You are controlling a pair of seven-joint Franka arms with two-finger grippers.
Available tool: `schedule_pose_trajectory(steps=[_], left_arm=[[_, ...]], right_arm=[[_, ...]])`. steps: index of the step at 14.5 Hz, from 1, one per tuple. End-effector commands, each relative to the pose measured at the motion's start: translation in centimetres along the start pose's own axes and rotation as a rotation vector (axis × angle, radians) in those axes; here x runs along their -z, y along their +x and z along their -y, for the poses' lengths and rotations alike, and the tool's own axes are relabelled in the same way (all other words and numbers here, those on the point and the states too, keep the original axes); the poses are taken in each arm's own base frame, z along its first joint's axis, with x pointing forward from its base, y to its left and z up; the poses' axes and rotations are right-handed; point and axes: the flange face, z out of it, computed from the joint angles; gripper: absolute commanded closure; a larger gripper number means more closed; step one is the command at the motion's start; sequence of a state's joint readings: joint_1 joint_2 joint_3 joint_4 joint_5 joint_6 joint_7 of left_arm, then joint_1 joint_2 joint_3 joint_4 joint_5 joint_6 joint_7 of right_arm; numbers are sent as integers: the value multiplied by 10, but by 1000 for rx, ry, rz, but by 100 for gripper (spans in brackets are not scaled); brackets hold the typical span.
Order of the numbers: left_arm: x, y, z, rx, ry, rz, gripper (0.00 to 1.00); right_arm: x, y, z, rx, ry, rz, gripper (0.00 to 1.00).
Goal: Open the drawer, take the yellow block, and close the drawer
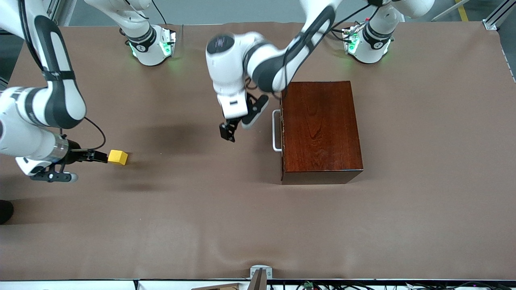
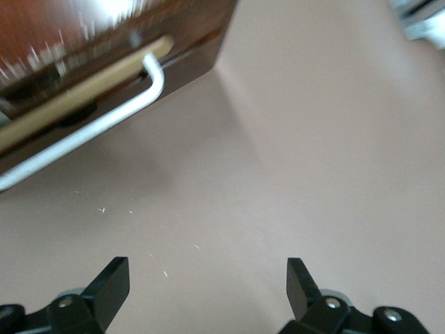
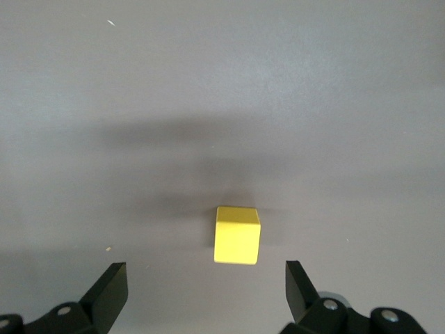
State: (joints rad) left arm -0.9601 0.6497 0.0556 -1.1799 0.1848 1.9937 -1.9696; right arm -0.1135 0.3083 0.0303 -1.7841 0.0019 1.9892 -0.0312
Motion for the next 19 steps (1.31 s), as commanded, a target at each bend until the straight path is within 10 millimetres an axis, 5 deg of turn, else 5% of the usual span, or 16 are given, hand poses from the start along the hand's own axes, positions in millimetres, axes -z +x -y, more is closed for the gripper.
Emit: schedule_pose_trajectory(steps=[1, 6, 9, 15, 19], left_arm=[[75, 43, 6, -83, -3, 11, 0], [172, 158, 20, -262, 36, 14, 0], [206, 231, 34, -346, 53, 47, 0], [218, 386, 88, -517, 111, 140, 0], [206, 452, 122, -624, 162, 177, 0]], right_arm=[[44, 2, 9, 23, -2, -15, 0], [115, -11, 39, 86, -7, -32, 0], [146, -19, 42, 92, -7, -15, 0], [215, -58, 52, 110, -13, -88, 0], [242, -82, 64, 150, -17, -105, 0]])
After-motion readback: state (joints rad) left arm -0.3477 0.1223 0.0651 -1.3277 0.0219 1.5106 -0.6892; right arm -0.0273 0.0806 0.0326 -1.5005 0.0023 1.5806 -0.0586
